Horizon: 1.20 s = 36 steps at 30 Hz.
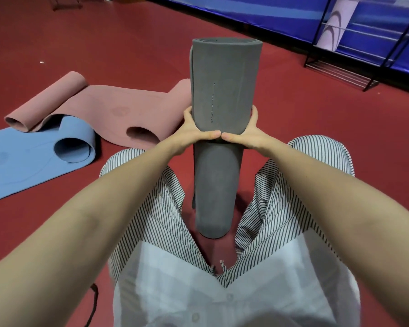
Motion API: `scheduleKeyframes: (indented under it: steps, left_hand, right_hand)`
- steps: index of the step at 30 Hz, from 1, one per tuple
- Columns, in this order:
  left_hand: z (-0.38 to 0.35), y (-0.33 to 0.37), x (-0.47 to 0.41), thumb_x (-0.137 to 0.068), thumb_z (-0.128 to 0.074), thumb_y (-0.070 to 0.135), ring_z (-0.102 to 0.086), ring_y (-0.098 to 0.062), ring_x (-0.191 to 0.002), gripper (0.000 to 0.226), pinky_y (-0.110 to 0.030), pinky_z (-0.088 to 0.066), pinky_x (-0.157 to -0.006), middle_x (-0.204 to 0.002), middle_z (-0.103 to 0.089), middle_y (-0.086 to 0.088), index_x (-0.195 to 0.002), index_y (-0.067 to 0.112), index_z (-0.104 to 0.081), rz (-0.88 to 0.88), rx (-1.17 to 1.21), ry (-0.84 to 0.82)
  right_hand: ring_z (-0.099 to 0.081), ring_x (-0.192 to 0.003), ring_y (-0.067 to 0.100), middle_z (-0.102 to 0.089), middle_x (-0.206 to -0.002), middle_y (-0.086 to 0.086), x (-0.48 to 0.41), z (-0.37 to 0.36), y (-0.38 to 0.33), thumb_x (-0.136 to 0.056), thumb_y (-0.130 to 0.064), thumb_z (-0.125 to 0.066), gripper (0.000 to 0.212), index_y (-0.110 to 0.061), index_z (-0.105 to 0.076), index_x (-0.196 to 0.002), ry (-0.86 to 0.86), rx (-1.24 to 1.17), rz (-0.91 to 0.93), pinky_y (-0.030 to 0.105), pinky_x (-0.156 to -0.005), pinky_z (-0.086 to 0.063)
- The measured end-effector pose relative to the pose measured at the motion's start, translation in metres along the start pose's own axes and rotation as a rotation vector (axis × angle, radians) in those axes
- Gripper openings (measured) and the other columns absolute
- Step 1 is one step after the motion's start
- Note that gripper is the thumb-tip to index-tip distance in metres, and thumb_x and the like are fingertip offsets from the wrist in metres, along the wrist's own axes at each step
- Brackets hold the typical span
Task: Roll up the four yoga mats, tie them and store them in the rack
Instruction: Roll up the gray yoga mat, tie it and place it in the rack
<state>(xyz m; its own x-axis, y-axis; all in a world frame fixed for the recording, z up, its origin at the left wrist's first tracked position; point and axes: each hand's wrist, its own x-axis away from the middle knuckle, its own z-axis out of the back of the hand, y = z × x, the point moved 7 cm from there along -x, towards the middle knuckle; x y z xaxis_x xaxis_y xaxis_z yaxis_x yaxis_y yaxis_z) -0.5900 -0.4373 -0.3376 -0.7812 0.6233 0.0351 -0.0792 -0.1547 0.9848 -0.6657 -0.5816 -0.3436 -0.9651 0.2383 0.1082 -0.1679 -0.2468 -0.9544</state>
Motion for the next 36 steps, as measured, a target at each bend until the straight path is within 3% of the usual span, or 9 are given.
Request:
scheduleKeyframes:
  steps: [5,7,10,14,18,23,28,33,36]
  left_hand:
    - [-0.002,0.003,-0.031,-0.052,-0.088,0.019,-0.044,-0.006,-0.12,0.111,-0.018,-0.042,-0.093,-0.131,-0.035,0.005,-0.134,0.008,-0.014,0.028,0.023,-0.032]
    - [-0.002,0.002,-0.046,-0.048,-0.091,0.023,-0.045,-0.005,-0.12,0.109,-0.02,-0.042,-0.095,-0.131,-0.035,0.005,-0.129,0.01,-0.018,0.044,0.04,-0.032]
    - [0.0,-0.009,-0.072,-0.034,-0.087,0.039,-0.049,-0.009,-0.122,0.112,-0.025,-0.045,-0.098,-0.136,-0.04,-0.002,-0.122,0.017,-0.021,0.055,0.098,0.046]
    - [0.004,-0.023,-0.123,-0.033,-0.087,0.04,-0.057,-0.01,-0.114,0.108,-0.027,-0.049,-0.093,-0.127,-0.049,-0.002,-0.119,0.014,-0.027,0.082,0.186,0.114]
    - [0.009,-0.038,-0.19,-0.033,-0.087,0.041,-0.059,-0.004,-0.105,0.106,-0.021,-0.05,-0.083,-0.119,-0.053,0.003,-0.118,0.014,-0.03,0.166,0.202,0.12]
    - [0.007,-0.039,-0.252,-0.039,-0.089,0.032,-0.06,-0.001,-0.1,0.098,-0.015,-0.049,-0.074,-0.117,-0.054,0.002,-0.116,0.014,-0.031,0.266,0.179,0.065]
    - [-0.009,0.024,-0.277,-0.032,-0.089,0.032,-0.06,-0.002,-0.1,0.1,-0.016,-0.05,-0.074,-0.118,-0.054,0.001,-0.112,0.016,-0.032,0.321,0.171,-0.007]
    - [-0.027,0.145,-0.299,-0.041,-0.089,0.021,-0.059,-0.003,-0.101,0.091,-0.015,-0.05,-0.075,-0.119,-0.053,0.0,-0.111,0.016,-0.031,0.366,0.14,-0.075]
    - [-0.043,0.233,-0.31,-0.036,-0.09,0.025,-0.059,-0.005,-0.104,0.098,-0.017,-0.049,-0.078,-0.117,-0.054,0.002,-0.113,0.015,-0.031,0.39,0.122,-0.132]
  right_hand:
    - [-0.042,-0.127,0.01,-0.037,-0.139,-0.009,-0.017,0.01,0.0,-0.045,-0.039,-0.087,0.137,-0.02,0.002,-0.147,-0.023,-0.081,-0.085,0.035,-0.107,-0.039]
    - [-0.045,-0.126,0.012,-0.04,-0.141,-0.005,-0.033,0.014,0.006,-0.036,-0.04,-0.087,0.139,-0.02,-0.003,-0.146,-0.002,-0.149,-0.101,0.036,-0.107,-0.039]
    - [-0.05,-0.123,0.011,-0.045,-0.137,-0.002,-0.062,0.024,0.015,-0.042,-0.034,-0.088,0.127,-0.02,-0.01,-0.142,0.032,-0.199,-0.111,0.033,-0.104,-0.042]
    - [-0.055,-0.113,0.007,-0.052,-0.13,-0.006,-0.112,0.038,0.027,-0.05,-0.036,-0.084,0.113,-0.021,-0.019,-0.142,0.06,-0.231,-0.165,0.024,-0.087,-0.048]
    - [-0.055,-0.108,0.006,-0.052,-0.13,-0.007,-0.169,0.052,0.037,-0.057,-0.04,-0.077,0.102,-0.022,-0.025,-0.143,0.093,-0.247,-0.229,0.017,-0.069,-0.044]
    - [-0.055,-0.117,0.011,-0.052,-0.134,-0.004,-0.218,0.077,0.042,-0.047,-0.048,-0.083,0.114,-0.022,-0.027,-0.143,0.12,-0.277,-0.306,0.026,-0.087,-0.048]
    - [-0.053,-0.119,0.011,-0.051,-0.135,-0.002,-0.22,0.124,-0.003,-0.037,-0.043,-0.084,0.122,-0.02,-0.025,-0.141,0.144,-0.334,-0.384,0.024,-0.086,-0.047]
    - [-0.052,-0.119,0.011,-0.05,-0.135,-0.003,-0.205,0.195,-0.105,-0.052,-0.022,-0.079,0.105,-0.017,-0.024,-0.141,0.15,-0.405,-0.433,0.014,-0.072,-0.044]
    - [-0.051,-0.118,0.011,-0.048,-0.136,-0.001,-0.188,0.249,-0.18,-0.058,-0.016,-0.083,0.102,-0.015,-0.023,-0.141,0.179,-0.426,-0.447,0.018,-0.08,-0.044]
